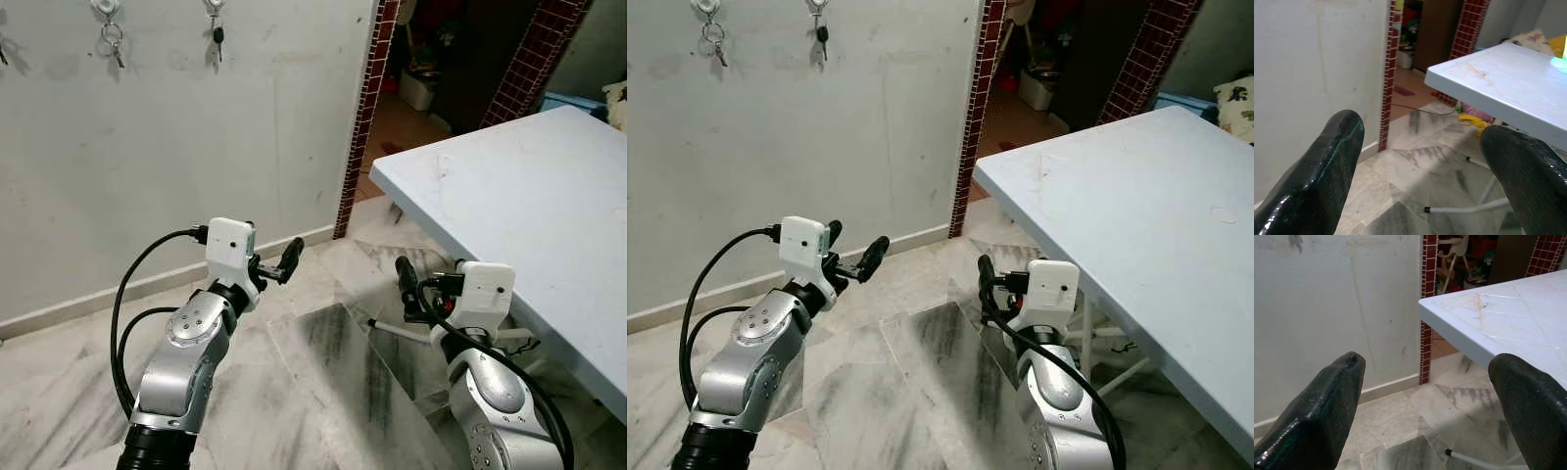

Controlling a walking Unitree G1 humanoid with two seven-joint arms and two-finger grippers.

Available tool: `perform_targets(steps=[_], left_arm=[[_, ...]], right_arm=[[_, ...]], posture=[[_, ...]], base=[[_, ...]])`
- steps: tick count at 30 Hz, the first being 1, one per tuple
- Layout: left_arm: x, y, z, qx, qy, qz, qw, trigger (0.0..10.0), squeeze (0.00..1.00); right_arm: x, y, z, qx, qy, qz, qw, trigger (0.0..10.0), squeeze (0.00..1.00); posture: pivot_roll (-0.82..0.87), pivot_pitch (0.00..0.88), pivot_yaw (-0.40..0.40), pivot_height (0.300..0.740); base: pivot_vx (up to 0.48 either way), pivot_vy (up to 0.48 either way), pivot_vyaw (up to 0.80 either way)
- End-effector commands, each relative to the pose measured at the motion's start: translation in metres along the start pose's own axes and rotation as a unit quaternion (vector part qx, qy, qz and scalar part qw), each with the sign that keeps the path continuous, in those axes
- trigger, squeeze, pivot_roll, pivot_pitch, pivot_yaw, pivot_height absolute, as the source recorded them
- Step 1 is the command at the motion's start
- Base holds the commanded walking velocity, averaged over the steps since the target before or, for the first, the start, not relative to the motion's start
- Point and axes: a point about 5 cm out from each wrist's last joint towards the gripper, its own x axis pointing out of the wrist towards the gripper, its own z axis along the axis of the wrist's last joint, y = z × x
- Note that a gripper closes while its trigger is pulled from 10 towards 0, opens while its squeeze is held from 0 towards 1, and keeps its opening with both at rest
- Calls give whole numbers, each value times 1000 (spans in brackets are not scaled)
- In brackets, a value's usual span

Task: Hang keys on a hook

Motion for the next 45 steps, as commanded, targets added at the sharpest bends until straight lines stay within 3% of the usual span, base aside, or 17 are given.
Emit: perform_targets(steps=[1, 32, 45], left_arm=[[1, -4, -1, 0, 6, -11, 1000, 10000, 0], [-3, -10, -5, 0, 25, -34, 999, 10000, 0], [-3, -12, -6, -2, 26, -44, 999, 10000, 0]], right_arm=[[1, -3, -1, -5, 2, -8, 1000, 10000, 0], [2, 1, -3, 4, -7, -7, 1000, 10000, 0], [2, 1, -4, 6, -5, -8, 1000, 10000, 0]], posture=[[52, 0, -58, 740], [71, 0, -50, 740], [69, 0, -47, 740]], base=[[0, 0, -775], [0, 0, -719], [0, -79, 0]])
